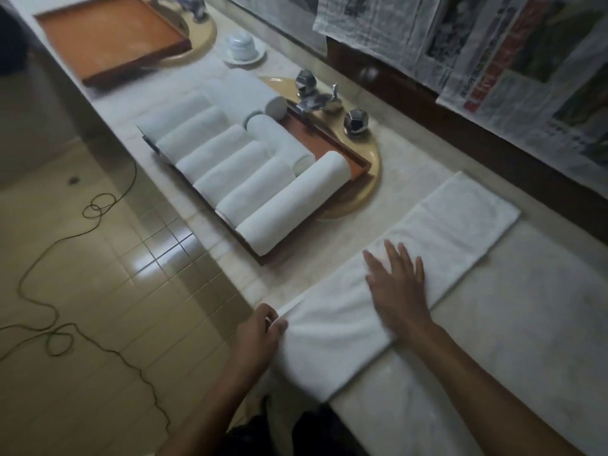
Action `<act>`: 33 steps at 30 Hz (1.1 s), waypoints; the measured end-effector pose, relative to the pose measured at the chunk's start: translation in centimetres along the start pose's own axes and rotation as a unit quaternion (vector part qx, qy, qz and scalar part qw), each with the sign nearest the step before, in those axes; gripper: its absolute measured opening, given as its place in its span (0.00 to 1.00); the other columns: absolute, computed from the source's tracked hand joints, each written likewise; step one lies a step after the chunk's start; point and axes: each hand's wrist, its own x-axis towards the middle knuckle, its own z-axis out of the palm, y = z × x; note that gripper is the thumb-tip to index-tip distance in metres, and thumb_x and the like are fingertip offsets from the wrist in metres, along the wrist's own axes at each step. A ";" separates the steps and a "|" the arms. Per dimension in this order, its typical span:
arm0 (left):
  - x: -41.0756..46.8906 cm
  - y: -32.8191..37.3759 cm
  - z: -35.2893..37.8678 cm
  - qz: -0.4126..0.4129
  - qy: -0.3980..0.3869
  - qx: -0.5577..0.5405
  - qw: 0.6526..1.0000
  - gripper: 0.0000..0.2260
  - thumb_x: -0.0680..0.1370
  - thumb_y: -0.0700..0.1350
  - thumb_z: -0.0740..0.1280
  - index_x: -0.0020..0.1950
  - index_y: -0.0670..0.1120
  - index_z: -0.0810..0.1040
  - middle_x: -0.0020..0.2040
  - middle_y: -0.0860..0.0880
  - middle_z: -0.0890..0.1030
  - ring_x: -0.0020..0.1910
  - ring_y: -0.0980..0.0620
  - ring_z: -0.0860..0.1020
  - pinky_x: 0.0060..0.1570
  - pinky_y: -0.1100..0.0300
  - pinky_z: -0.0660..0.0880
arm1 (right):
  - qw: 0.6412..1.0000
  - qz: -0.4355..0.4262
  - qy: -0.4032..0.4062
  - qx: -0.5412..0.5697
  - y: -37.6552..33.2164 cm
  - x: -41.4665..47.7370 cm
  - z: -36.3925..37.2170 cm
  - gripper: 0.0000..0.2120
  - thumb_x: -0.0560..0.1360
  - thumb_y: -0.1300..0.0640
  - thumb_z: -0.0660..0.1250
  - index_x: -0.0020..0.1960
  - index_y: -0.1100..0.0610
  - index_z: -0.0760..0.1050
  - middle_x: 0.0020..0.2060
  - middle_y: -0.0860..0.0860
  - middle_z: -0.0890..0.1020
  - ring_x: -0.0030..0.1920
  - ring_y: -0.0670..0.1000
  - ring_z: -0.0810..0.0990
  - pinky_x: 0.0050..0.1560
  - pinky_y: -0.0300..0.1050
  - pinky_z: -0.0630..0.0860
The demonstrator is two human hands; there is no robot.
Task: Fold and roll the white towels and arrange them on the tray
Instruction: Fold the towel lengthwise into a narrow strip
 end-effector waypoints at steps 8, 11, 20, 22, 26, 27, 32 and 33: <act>0.9 -0.3 -2.8 0.010 -0.119 -0.114 0.986 0.06 0.80 0.51 0.72 0.45 0.51 0.82 0.37 0.52 0.84 0.30 0.57 0.76 0.31 0.62 0.68 | 0.993 0.022 -0.068 0.092 -6.3 -3.3 1.2 0.29 0.82 0.43 0.44 0.78 0.49 0.67 0.80 0.50 0.65 0.81 0.52 0.57 0.79 0.59 0.52; 1.4 -2.0 -2.7 0.028 -0.038 -0.022 0.999 0.05 0.81 0.51 0.70 0.45 0.52 0.79 0.39 0.53 0.82 0.35 0.60 0.78 0.31 0.64 0.71 | 0.995 0.008 -0.085 0.059 -6.4 -3.1 1.2 0.31 0.81 0.43 0.43 0.79 0.51 0.67 0.80 0.52 0.64 0.81 0.55 0.58 0.78 0.59 0.54; 1.8 -4.7 -3.0 0.054 -0.080 -0.038 0.995 0.07 0.78 0.49 0.72 0.47 0.51 0.74 0.39 0.52 0.80 0.38 0.54 0.78 0.36 0.63 0.72 | 0.997 0.032 -0.063 -0.011 -9.7 -6.4 2.3 0.28 0.84 0.41 0.48 0.82 0.45 0.59 0.82 0.51 0.58 0.82 0.54 0.53 0.78 0.64 0.55; 1.8 -6.5 -4.1 0.069 -0.144 0.041 0.986 0.07 0.77 0.52 0.68 0.46 0.50 0.75 0.39 0.53 0.79 0.40 0.50 0.78 0.37 0.60 0.70 | 0.998 0.038 -0.054 -0.019 -9.4 -6.5 2.2 0.28 0.84 0.40 0.48 0.83 0.45 0.57 0.83 0.50 0.56 0.82 0.53 0.53 0.79 0.62 0.54; 1.0 -9.4 -7.6 0.052 -0.228 -0.014 0.972 0.13 0.76 0.57 0.70 0.40 0.48 0.82 0.35 0.48 0.80 0.34 0.52 0.77 0.36 0.56 0.71 | 0.997 0.042 -0.061 -0.022 -9.2 -6.0 2.2 0.28 0.84 0.40 0.47 0.83 0.46 0.57 0.83 0.49 0.57 0.82 0.52 0.54 0.79 0.62 0.53; 0.7 -9.7 -8.4 0.038 -0.249 -0.087 0.964 0.12 0.77 0.55 0.73 0.42 0.46 0.84 0.35 0.45 0.81 0.34 0.51 0.78 0.36 0.56 0.73 | 0.997 0.041 -0.065 -0.023 -9.2 -6.2 2.3 0.28 0.84 0.39 0.47 0.83 0.45 0.56 0.83 0.48 0.56 0.82 0.52 0.53 0.80 0.61 0.52; 0.7 -12.1 -9.8 0.072 -0.241 0.018 0.968 0.07 0.79 0.48 0.73 0.42 0.49 0.83 0.33 0.50 0.84 0.32 0.53 0.82 0.40 0.57 0.79 | 0.994 0.051 -0.091 -0.005 -9.1 -6.3 2.1 0.30 0.83 0.38 0.44 0.83 0.44 0.52 0.83 0.47 0.52 0.83 0.51 0.49 0.80 0.60 0.48; 1.0 -12.8 -9.7 0.085 -0.238 0.082 0.964 0.06 0.77 0.48 0.73 0.41 0.51 0.82 0.34 0.51 0.85 0.34 0.54 0.83 0.42 0.54 0.80 | 0.994 0.052 -0.095 0.003 -9.3 -6.1 2.0 0.31 0.82 0.37 0.43 0.83 0.44 0.53 0.83 0.47 0.52 0.83 0.51 0.48 0.80 0.60 0.47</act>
